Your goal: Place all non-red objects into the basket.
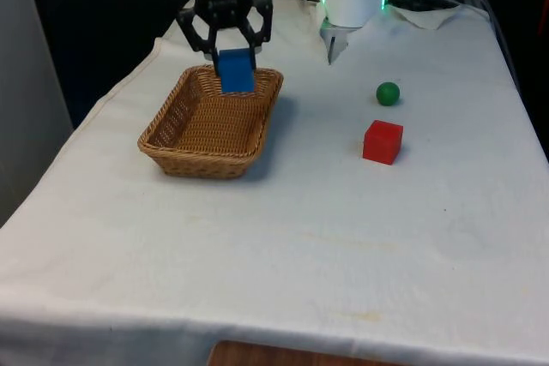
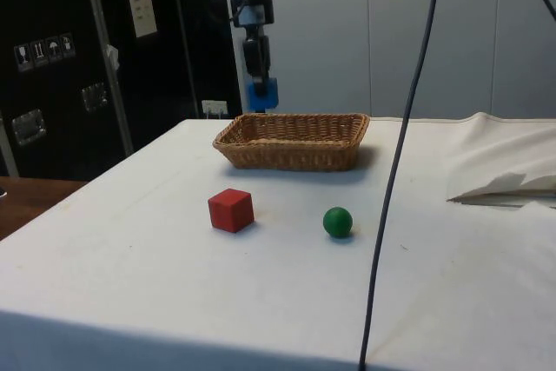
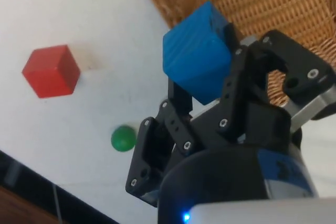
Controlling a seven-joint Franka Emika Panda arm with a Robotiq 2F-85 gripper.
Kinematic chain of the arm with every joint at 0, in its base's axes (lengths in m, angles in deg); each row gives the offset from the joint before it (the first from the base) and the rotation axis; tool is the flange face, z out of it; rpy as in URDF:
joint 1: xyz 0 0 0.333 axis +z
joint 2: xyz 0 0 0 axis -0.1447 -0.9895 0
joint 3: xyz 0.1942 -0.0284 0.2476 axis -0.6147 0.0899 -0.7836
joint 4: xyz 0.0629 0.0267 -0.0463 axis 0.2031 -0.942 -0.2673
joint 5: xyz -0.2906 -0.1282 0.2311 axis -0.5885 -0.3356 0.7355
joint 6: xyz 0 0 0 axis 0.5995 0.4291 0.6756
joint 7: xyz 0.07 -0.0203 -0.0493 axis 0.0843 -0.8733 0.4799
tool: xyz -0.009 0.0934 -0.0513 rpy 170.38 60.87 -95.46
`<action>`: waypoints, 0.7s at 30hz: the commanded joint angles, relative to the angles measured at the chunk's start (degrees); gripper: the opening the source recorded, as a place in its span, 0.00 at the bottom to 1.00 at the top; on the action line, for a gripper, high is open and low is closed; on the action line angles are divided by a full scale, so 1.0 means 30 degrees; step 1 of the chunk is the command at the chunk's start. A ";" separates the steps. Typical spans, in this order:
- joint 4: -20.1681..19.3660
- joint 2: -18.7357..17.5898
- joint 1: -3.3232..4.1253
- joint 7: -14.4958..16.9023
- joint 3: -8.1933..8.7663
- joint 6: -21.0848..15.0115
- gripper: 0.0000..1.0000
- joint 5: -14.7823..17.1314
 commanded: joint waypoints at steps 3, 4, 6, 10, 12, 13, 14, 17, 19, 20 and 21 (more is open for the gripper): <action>-0.0019 -0.0363 -0.0134 0.0592 0.0076 -0.0611 0.50 0.0286; -0.0038 -0.0554 -0.0115 0.0783 0.0153 -0.0879 0.50 0.0344; -0.0038 -0.0611 -0.0115 0.0859 0.0172 -0.1012 0.50 0.0363; -0.0134 -0.0859 -0.0095 0.0917 0.0191 -0.1566 0.50 0.0344; -0.0057 -0.0936 -0.0076 0.0802 0.0229 -0.1375 0.50 0.0248; -0.0248 -0.1012 -0.0057 0.0879 0.0210 -0.2024 0.50 0.0306; -0.0286 -0.1050 -0.0038 0.0859 0.0210 -0.2196 0.50 0.0286; -0.0458 -0.1165 0.0000 0.0821 0.0210 -0.2731 0.50 0.0248; -0.0649 -0.1318 0.0019 0.0802 0.0172 -0.3266 0.50 0.0229; -0.0630 -0.1261 -0.0019 0.0802 0.0153 -0.3018 0.50 0.0248; -0.0688 -0.1356 0.0019 0.0802 0.0172 -0.3419 0.50 0.0229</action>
